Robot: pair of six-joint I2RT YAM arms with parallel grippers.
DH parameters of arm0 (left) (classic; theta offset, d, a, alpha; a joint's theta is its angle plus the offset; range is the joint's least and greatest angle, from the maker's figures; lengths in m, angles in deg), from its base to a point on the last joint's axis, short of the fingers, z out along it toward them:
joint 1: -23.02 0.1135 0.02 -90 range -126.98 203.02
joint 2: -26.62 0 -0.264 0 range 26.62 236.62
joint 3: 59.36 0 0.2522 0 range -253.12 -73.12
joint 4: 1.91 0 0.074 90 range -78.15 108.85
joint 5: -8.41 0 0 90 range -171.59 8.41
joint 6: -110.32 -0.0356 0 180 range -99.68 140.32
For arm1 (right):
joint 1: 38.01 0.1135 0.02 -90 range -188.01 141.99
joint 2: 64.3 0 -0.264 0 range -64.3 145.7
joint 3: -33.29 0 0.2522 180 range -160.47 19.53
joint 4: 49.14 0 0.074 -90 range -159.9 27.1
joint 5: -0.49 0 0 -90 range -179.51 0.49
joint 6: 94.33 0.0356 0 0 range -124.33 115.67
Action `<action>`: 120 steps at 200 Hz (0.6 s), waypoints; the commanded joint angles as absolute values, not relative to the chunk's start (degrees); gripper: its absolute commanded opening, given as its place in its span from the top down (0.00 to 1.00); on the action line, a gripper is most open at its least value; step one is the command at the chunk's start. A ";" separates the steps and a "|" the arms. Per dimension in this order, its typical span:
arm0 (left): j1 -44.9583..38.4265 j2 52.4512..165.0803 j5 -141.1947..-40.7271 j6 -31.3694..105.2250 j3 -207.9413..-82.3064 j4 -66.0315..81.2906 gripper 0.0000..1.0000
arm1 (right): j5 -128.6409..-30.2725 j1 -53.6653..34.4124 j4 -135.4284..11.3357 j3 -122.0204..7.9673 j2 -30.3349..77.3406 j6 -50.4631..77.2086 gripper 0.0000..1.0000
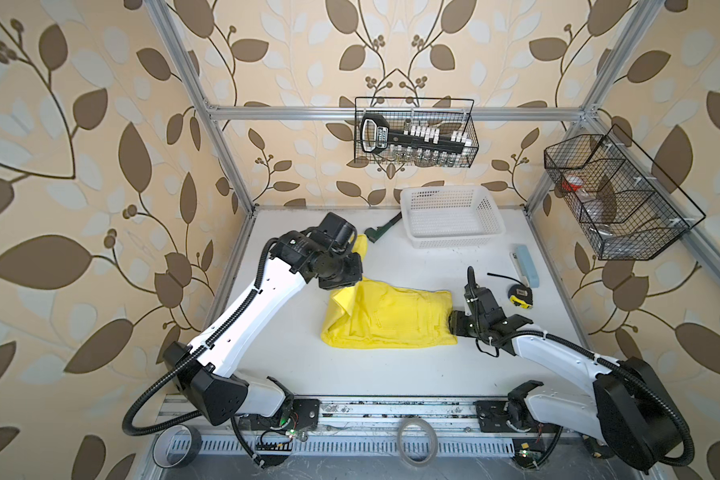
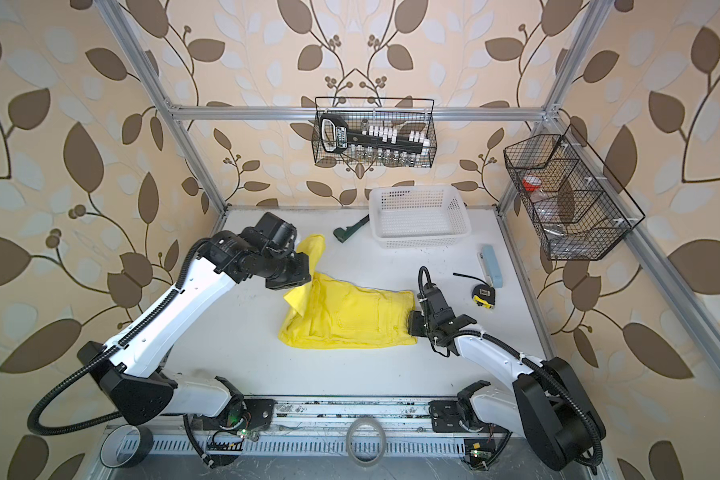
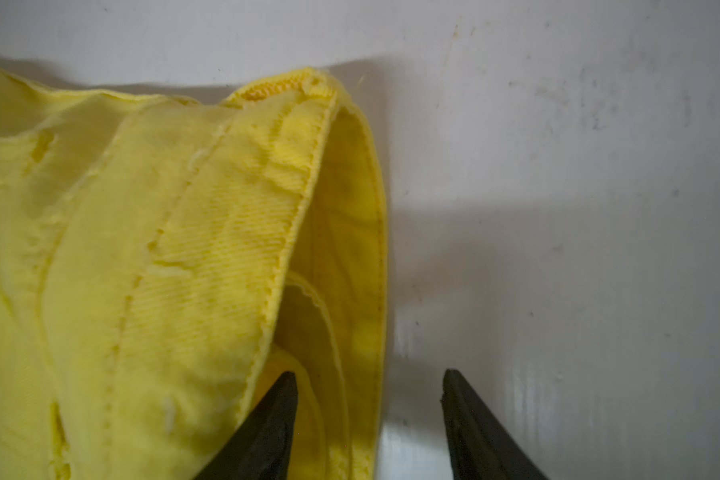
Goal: Fold and stack the trousers
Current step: 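Fold the lifted half over toward the right gripper with the left gripper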
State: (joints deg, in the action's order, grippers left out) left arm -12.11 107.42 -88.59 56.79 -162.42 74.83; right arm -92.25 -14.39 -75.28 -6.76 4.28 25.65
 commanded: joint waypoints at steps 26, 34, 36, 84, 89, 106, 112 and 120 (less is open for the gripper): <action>-23.95 116.41 -87.19 66.30 -167.96 64.04 1.00 | -91.53 -14.28 -71.50 -5.53 6.85 25.97 0.48; -25.40 118.34 -87.74 67.15 -168.37 62.66 1.00 | -91.29 -14.28 -70.97 -5.44 7.27 26.08 0.50; -25.80 118.85 -87.81 67.45 -168.54 62.41 1.00 | -91.23 -14.28 -70.85 -5.43 7.38 26.10 0.51; -31.21 127.96 -86.43 71.65 -171.94 57.32 1.00 | -89.47 -14.28 -67.55 -3.91 8.93 27.05 0.62; -31.58 128.69 -86.38 72.53 -172.18 56.81 1.00 | -89.35 -14.30 -67.40 -3.74 9.07 27.14 0.63; -32.94 130.95 -87.30 74.98 -172.58 54.40 1.00 | -88.99 -14.37 -66.83 -3.41 9.04 27.36 0.64; -33.33 131.61 -87.54 75.73 -172.79 53.84 1.00 | -88.83 -14.35 -66.66 -3.08 9.06 27.40 0.64; -33.93 132.12 -87.72 76.40 -173.16 52.84 1.00 | -88.74 -14.37 -66.33 -2.90 9.06 27.49 0.64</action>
State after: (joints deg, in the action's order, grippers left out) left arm -32.35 131.31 -87.20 71.91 -169.65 58.81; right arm -90.48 -14.39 -67.06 -4.99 8.12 26.79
